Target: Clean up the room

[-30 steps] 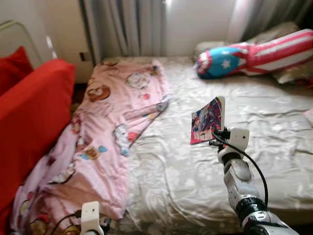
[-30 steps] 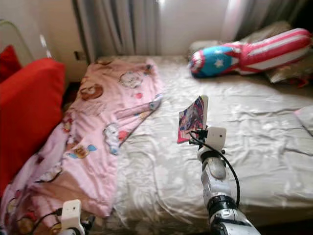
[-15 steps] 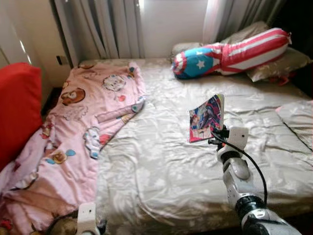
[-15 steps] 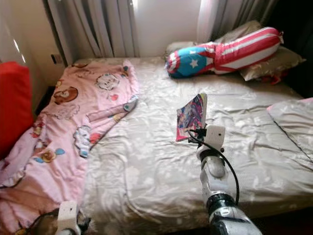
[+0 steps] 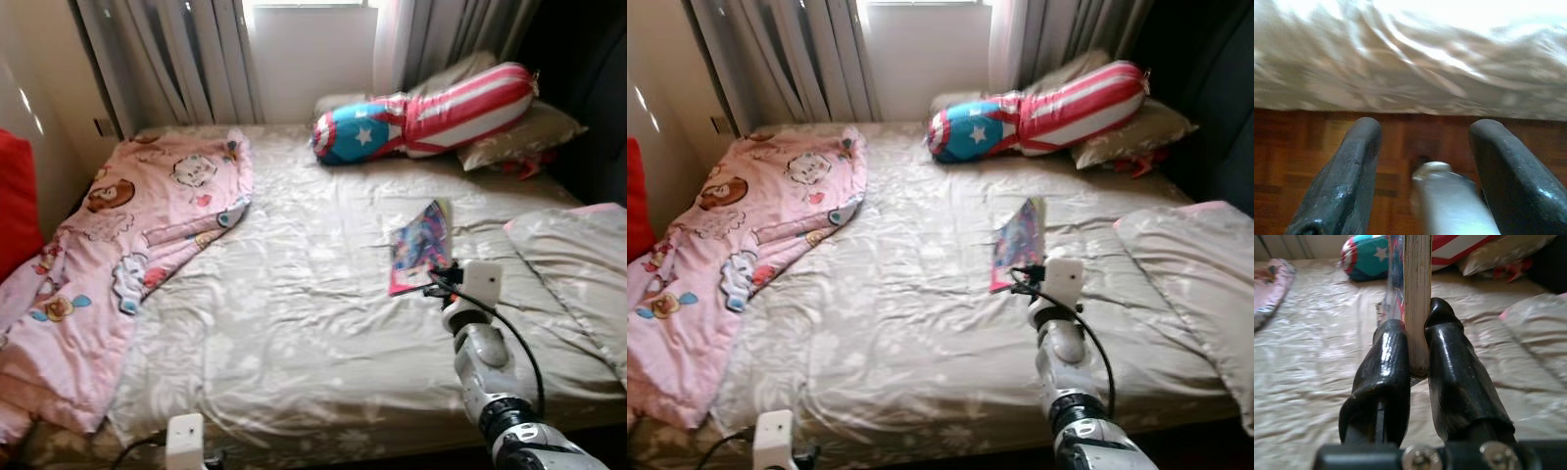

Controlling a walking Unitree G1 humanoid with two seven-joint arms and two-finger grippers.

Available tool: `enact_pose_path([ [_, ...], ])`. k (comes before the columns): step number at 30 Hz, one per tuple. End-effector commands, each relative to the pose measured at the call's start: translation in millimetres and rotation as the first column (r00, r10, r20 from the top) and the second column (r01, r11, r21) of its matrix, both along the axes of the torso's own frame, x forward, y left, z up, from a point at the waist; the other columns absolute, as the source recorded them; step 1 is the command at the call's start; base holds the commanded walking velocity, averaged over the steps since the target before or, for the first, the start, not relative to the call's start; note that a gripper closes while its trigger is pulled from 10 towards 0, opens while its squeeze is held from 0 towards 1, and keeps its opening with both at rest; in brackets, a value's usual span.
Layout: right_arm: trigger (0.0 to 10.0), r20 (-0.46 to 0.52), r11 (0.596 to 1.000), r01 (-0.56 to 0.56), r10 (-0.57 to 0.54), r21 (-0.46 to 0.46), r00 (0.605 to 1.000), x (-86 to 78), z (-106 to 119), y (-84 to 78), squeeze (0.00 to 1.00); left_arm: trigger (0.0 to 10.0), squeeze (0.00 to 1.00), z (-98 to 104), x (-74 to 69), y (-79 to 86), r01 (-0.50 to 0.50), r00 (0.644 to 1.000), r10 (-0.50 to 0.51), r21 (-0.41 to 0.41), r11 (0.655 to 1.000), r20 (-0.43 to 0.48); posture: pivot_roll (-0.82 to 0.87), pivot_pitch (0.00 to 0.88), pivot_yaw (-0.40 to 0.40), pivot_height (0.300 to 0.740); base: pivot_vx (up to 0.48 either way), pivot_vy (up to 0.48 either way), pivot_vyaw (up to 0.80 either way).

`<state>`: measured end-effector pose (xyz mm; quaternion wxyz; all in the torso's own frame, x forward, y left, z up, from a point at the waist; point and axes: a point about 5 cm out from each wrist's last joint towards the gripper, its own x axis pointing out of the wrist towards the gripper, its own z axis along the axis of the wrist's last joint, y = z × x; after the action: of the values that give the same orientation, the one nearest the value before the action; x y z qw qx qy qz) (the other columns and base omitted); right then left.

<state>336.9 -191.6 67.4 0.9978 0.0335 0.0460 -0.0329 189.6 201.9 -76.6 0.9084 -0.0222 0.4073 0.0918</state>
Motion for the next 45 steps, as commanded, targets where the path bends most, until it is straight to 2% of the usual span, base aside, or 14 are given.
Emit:
enact_pose_path([
  [1, 10.0, 0.067, 0.999, -0.043, 0.044, -0.007, 0.997, 8.1, 14.4, 10.4, 0.0, 10.0, 0.0, -0.8, -3.7, 7.5, -0.01, 1.0, 0.011, 0.017, 1.0, -0.014, -0.1, 0.0, -0.034, 0.74, 0.0, -0.472, 0.0],
  [6, 10.0, 0.077, 0.994, -0.099, 0.102, -0.047, 0.992, 7.4, 14.5, 17.7, 0.0, 10.0, 0.0, -1.9, -6.1, 7.9, -0.015, 1.0, 0.016, 0.016, 1.0, -0.02, -0.1, 0.0, -0.033, 0.74, 0.0, -0.472, 0.32],
  [9, 10.0, 0.078, 0.995, -0.095, 0.097, -0.027, 0.992, 7.4, 14.3, 18.0, 0.0, 10.0, 0.0, -1.8, -5.1, 7.1, -0.021, 0.999, 0.022, 0.01, 1.0, -0.025, -0.1, 0.0, -0.033, 0.74, 0.0, -0.116, 0.72],
  [26, 10.0, 0.049, 0.998, -0.054, 0.055, -0.014, 0.997, 6.7, 10.4, 13.2, 0.0, 10.0, 0.0, -0.1, -1.8, 6.6, -0.018, 1.0, 0.018, 0.004, 1.0, -0.01, -0.1, 0.0, -0.027, 0.74, 0.0, 0.0, 0.0],
  [30, 10.0, 0.016, 0.999, -0.043, 0.043, -0.03, 0.999, 6.0, 6.7, 11.1, 0.0, 10.0, 0.0, 0.0, -1.5, 6.4, -0.015, 1.0, 0.015, 0.005, 1.0, -0.009, -0.1, 0.0, -0.027, 0.74, 0.0, 0.0, 0.0],
  [45, 10.0, 0.015, 0.999, -0.027, 0.027, -0.02, 1.0, 5.9, 6.4, 9.2, 0.0, 10.0, 0.0, 0.8, -0.5, 6.8, -0.001, 1.0, 0.001, 0.022, 1.0, -0.005, -0.1, 0.0, -0.026, 0.74, 0.017, 0.0, 0.0],
])
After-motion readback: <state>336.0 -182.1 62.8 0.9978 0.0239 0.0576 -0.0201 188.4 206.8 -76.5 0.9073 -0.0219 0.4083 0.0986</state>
